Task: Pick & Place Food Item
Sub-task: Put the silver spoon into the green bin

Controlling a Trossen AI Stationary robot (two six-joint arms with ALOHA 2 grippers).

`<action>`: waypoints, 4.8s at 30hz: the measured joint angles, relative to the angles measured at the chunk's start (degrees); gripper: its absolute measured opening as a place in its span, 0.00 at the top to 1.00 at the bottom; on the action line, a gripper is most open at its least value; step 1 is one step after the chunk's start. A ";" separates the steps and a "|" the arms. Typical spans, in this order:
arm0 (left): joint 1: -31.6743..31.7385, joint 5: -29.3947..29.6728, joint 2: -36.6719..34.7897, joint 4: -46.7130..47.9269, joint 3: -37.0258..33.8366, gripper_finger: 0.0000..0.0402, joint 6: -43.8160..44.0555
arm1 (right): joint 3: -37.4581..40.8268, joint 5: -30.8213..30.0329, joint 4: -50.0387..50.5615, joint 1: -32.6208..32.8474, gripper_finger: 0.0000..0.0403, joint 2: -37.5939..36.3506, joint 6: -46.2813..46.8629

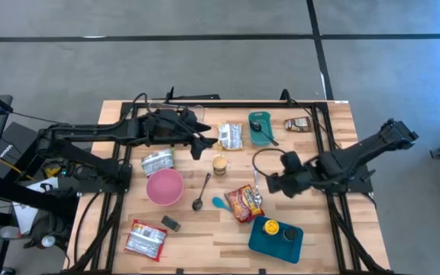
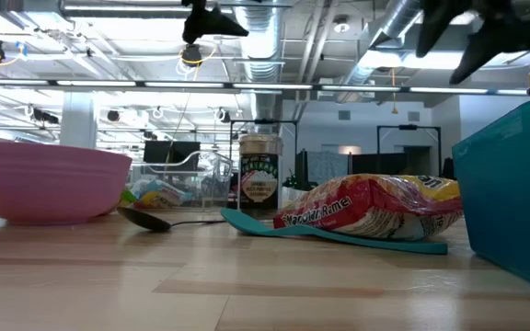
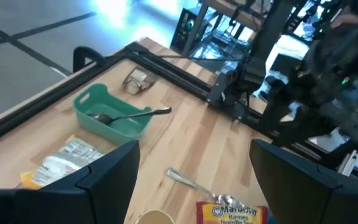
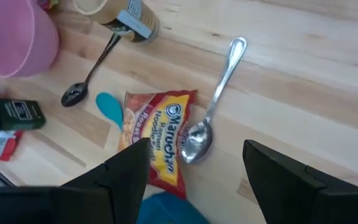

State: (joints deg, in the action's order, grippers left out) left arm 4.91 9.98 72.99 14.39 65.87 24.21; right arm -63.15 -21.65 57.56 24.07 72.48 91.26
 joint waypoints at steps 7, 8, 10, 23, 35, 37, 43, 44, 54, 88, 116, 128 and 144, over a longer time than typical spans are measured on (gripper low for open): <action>-0.01 -0.02 0.07 1.31 -0.02 0.25 0.02 | 0.00 8.10 -5.93 -8.07 0.44 6.19 -4.54; -0.01 -0.04 0.07 1.35 -0.02 0.25 0.00 | 0.00 9.16 -6.38 -8.98 0.45 7.37 -4.71; -0.02 -0.04 0.07 1.32 -0.02 0.25 0.02 | 0.02 11.04 -6.41 -10.48 0.48 9.73 -4.94; -0.02 -0.26 0.09 3.90 -0.02 0.25 0.02 | 0.02 16.83 -10.26 -15.08 0.64 22.16 -6.35; 0.00 -0.24 0.11 3.94 -0.02 0.25 0.02 | -0.01 18.86 -13.24 -16.39 0.73 28.90 -6.33; 0.00 -0.24 0.11 3.99 -0.02 0.25 0.02 | 0.02 18.86 -13.32 -16.39 0.73 29.34 -6.33; -0.01 -0.20 0.13 4.21 -0.02 0.25 0.01 | -0.02 18.90 -13.85 -16.61 0.73 31.34 -6.20; 0.00 -0.17 0.13 4.37 -0.02 0.25 0.02 | -0.02 18.93 -13.83 -16.73 0.73 31.63 -6.22; 0.00 -0.07 0.13 4.93 -0.07 0.25 0.02 | 0.08 19.22 -15.36 -17.82 0.74 32.71 -6.22; -0.01 -0.24 0.13 4.87 -0.07 0.25 0.02 | 0.00 19.87 -15.98 -18.16 0.97 32.90 -7.27; -0.01 -0.11 0.13 4.84 -0.07 0.25 0.02 | 0.02 8.52 -6.82 -17.72 0.99 14.03 -11.89; 0.00 -0.28 0.13 4.81 -0.07 0.25 0.02 | 0.02 3.34 -3.97 -23.35 0.99 4.10 -19.85; 0.00 -0.04 0.13 4.68 -0.04 0.25 0.04 | 0.02 10.87 -4.00 -44.82 0.99 1.82 -46.01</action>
State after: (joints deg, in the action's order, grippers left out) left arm 4.91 9.93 73.12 19.06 65.82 24.25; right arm -63.13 -10.78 53.56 -20.75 74.30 45.24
